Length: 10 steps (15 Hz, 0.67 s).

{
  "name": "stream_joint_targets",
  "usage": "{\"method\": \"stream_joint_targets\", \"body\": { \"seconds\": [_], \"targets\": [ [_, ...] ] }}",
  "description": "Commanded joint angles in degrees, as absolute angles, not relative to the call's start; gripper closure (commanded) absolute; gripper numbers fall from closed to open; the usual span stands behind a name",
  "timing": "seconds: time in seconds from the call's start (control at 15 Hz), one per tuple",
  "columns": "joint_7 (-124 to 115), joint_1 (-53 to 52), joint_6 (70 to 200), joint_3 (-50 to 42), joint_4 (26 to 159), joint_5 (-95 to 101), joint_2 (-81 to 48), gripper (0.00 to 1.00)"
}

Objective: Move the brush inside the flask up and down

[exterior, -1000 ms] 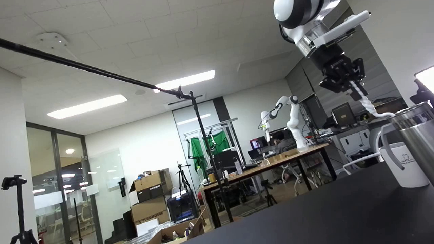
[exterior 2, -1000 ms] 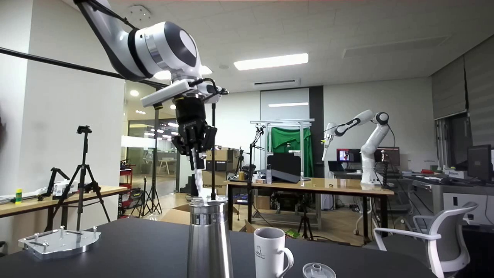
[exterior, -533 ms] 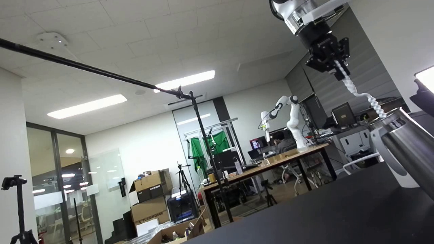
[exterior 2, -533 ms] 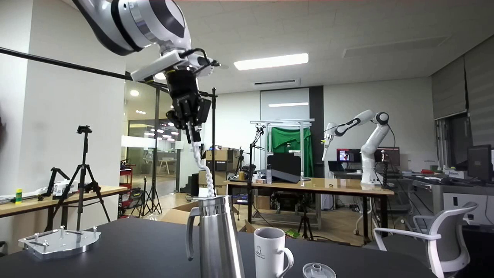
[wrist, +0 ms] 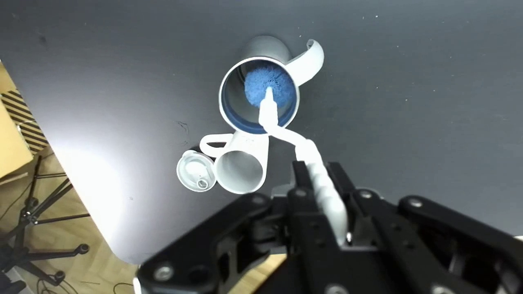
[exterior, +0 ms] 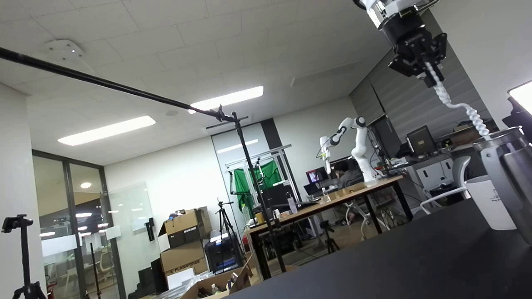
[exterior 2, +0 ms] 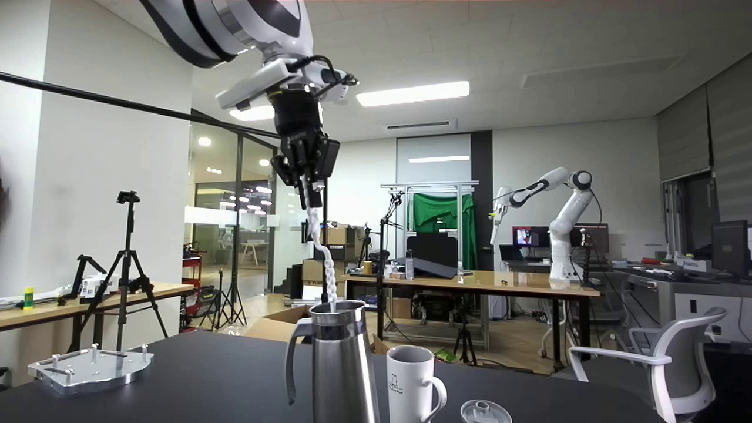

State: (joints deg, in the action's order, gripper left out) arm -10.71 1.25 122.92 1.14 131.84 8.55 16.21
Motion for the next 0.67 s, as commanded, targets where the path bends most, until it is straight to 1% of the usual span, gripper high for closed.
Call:
{"method": "stream_joint_targets", "body": {
  "seconds": [0.0, 0.6],
  "targets": [
    [-10.0, 2.7, 123.8, -0.3, 132.7, 7.5, 16.5, 0.96],
    [-8.9, 4.1, 128.1, -1.8, 134.4, 6.2, 13.0, 0.96]
  ]
}}
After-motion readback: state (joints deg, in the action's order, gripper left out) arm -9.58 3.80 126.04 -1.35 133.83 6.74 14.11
